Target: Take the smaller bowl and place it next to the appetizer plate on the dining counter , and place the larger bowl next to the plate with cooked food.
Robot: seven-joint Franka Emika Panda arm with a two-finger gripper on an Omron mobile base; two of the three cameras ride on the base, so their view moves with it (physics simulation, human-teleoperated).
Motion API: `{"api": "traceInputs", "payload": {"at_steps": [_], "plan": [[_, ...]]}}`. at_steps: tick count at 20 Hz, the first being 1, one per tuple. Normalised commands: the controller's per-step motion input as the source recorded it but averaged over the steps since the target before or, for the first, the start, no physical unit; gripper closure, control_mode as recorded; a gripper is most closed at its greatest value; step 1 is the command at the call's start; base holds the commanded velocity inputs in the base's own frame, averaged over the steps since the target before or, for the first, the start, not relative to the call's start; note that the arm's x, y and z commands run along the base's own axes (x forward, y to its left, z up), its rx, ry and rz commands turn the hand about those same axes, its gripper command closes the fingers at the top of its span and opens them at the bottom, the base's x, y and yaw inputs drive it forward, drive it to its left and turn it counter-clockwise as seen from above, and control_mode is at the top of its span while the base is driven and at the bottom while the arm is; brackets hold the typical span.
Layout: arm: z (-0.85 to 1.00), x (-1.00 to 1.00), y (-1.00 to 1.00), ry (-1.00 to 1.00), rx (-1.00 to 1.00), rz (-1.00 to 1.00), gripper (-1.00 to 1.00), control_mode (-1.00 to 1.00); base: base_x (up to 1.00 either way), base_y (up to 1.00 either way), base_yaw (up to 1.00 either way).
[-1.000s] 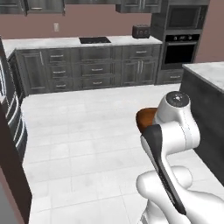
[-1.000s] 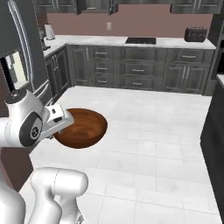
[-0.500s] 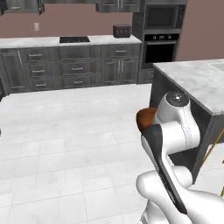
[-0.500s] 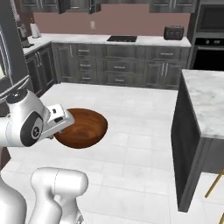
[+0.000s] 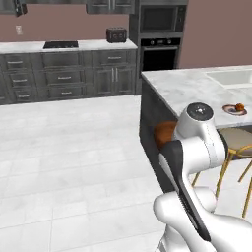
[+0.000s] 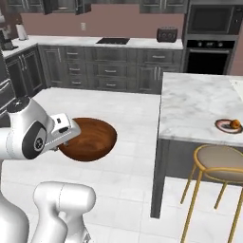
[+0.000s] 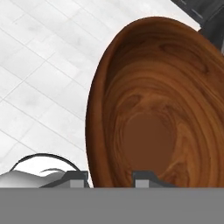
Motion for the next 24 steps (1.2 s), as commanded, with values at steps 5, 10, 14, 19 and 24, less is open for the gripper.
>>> {"api": "traceInputs", "payload": {"at_steps": [5, 10, 14, 19, 24], "plan": [[0.00, 0.00, 0.00, 0.00, 0.00, 0.00, 1.00, 1.00, 0.00, -1.00, 0.05], [0.00, 0.00, 0.00, 0.00, 0.00, 0.00, 1.00, 1.00, 0.00, -1.00, 0.07], [0.00, 0.00, 0.00, 0.00, 0.00, 0.00, 1.00, 1.00, 0.00, -1.00, 0.08], [0.00, 0.00, 0.00, 0.00, 0.00, 0.00, 1.00, 1.00, 0.03, -1.00, 0.06], [0.00, 0.00, 0.00, 0.00, 0.00, 0.00, 1.00, 1.00, 0.11, -1.00, 0.04]]}}
